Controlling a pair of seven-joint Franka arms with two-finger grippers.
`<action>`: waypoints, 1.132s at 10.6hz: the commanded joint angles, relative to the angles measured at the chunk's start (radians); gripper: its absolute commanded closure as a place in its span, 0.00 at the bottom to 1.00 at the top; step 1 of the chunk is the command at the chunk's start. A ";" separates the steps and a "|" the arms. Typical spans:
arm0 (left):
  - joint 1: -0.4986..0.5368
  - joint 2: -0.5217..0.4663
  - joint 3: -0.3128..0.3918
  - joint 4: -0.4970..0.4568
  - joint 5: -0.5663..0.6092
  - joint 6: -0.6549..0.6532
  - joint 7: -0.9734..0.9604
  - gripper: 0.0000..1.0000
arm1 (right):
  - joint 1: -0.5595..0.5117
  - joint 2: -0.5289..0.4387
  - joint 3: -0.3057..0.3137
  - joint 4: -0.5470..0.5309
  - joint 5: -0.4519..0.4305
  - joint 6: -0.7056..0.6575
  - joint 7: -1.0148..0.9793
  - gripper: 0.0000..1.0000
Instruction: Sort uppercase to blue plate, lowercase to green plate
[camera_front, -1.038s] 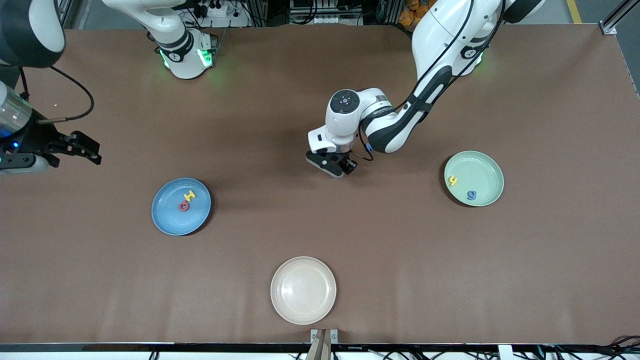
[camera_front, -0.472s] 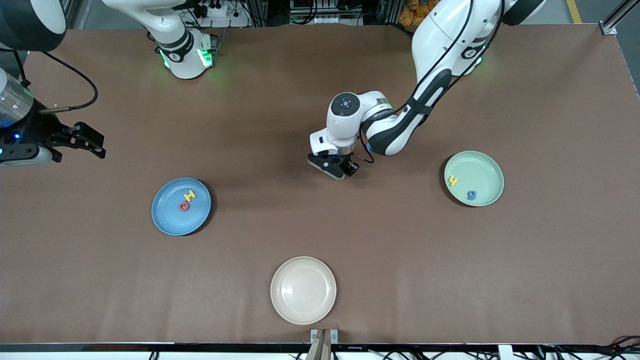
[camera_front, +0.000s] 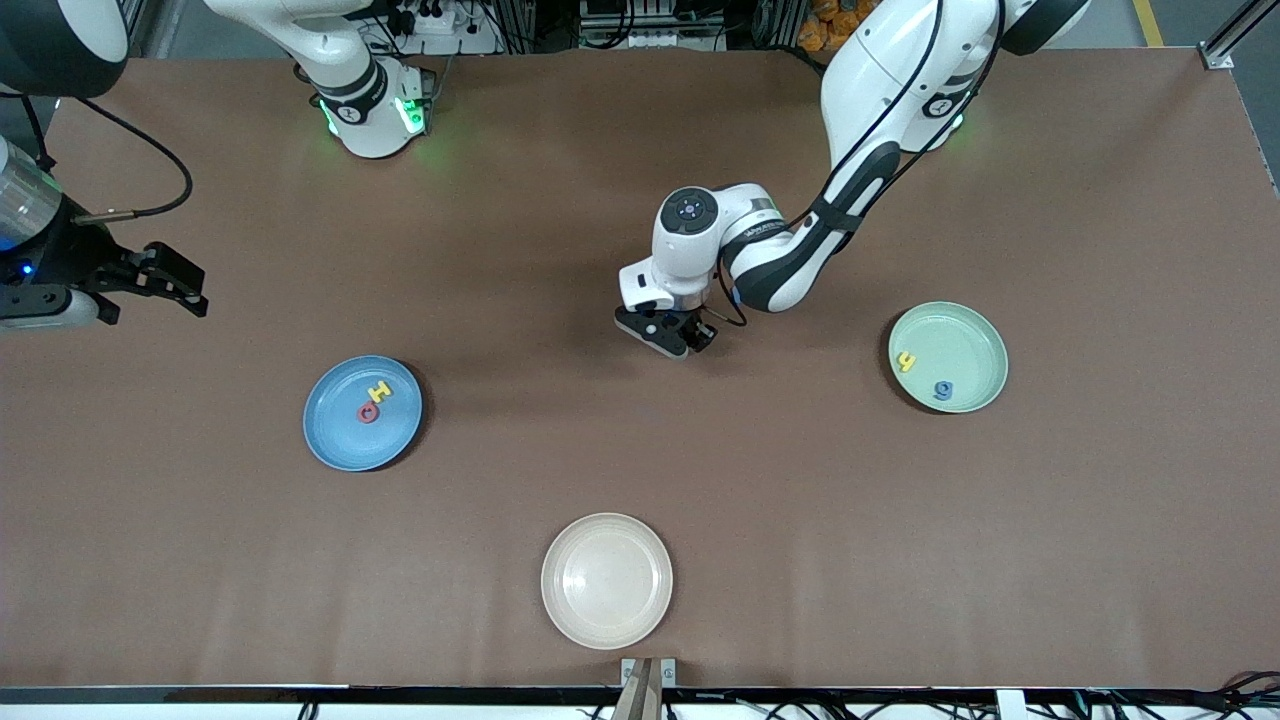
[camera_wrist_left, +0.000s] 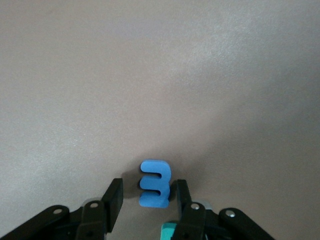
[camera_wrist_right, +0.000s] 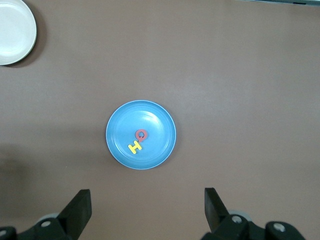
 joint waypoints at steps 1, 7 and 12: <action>-0.010 0.026 0.003 0.032 0.009 0.005 -0.019 0.50 | -0.013 -0.020 0.018 0.006 0.005 -0.013 0.039 0.00; -0.017 0.032 0.003 0.042 0.008 0.005 -0.023 0.61 | -0.095 -0.009 0.101 0.029 0.011 -0.068 0.061 0.00; -0.010 0.029 0.003 0.050 0.008 0.005 -0.022 0.92 | -0.036 -0.007 0.052 0.029 0.005 -0.088 0.056 0.00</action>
